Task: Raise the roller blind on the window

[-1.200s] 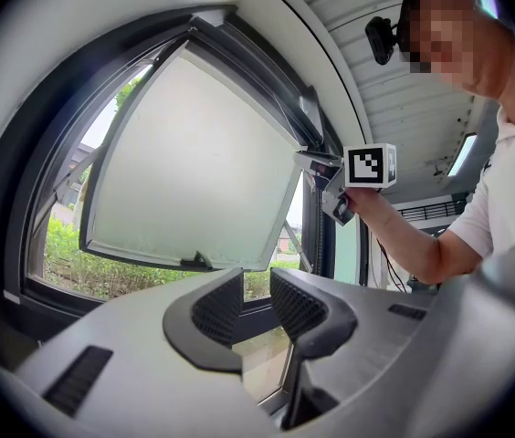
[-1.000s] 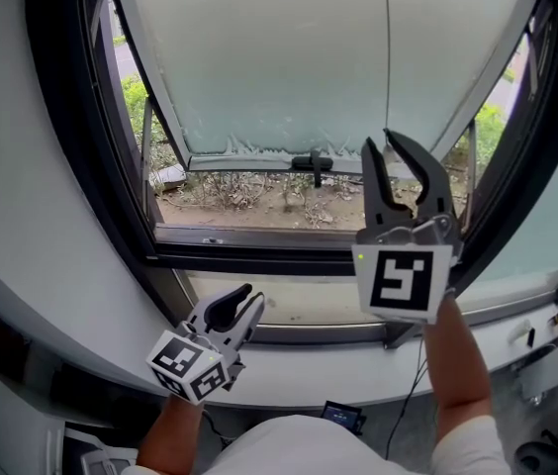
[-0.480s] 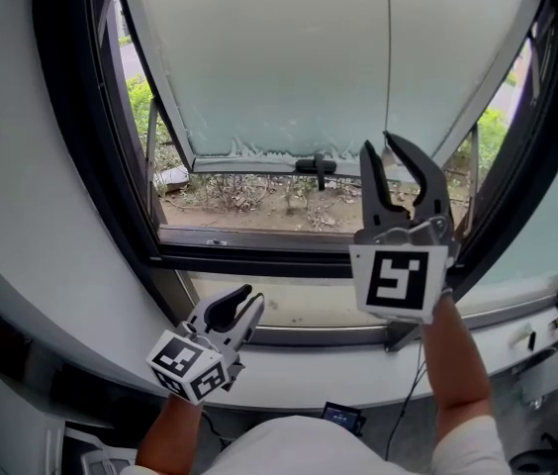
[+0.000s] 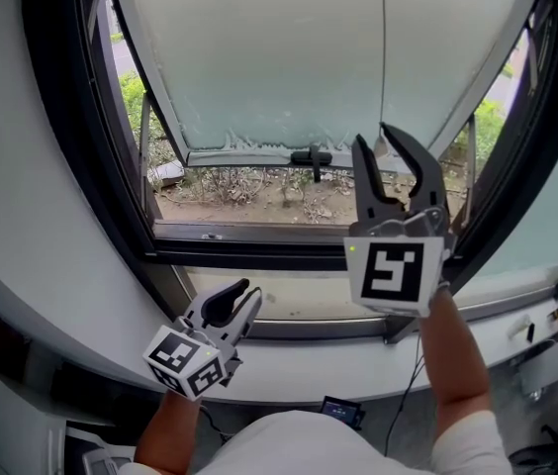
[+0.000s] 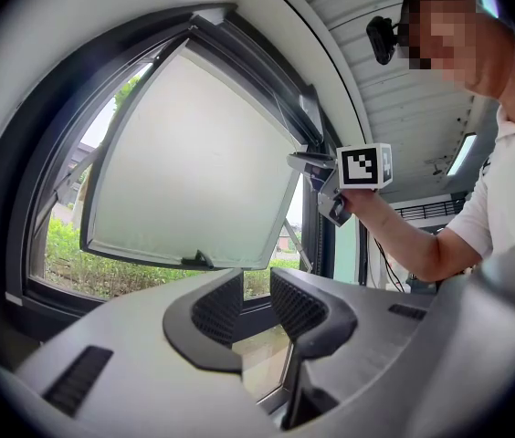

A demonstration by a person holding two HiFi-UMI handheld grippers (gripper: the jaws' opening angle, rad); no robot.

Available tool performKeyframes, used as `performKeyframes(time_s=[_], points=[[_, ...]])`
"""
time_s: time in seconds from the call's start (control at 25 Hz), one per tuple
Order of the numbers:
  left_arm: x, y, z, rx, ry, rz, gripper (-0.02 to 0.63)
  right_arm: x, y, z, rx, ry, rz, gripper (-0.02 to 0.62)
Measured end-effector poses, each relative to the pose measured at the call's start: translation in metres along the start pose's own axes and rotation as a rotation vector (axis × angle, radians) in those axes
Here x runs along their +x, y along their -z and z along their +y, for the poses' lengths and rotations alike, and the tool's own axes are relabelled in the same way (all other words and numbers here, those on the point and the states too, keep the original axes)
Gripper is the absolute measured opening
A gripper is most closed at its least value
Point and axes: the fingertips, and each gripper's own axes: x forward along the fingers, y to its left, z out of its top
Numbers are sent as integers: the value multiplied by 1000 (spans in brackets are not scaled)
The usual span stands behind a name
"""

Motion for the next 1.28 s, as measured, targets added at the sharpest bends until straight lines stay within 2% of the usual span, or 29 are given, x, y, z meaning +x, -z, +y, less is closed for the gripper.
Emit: performKeyframes(time_s=[1.28], points=[[-1,7,2,-16,-5,9,109,0,10,10,-3,-16,23,109]])
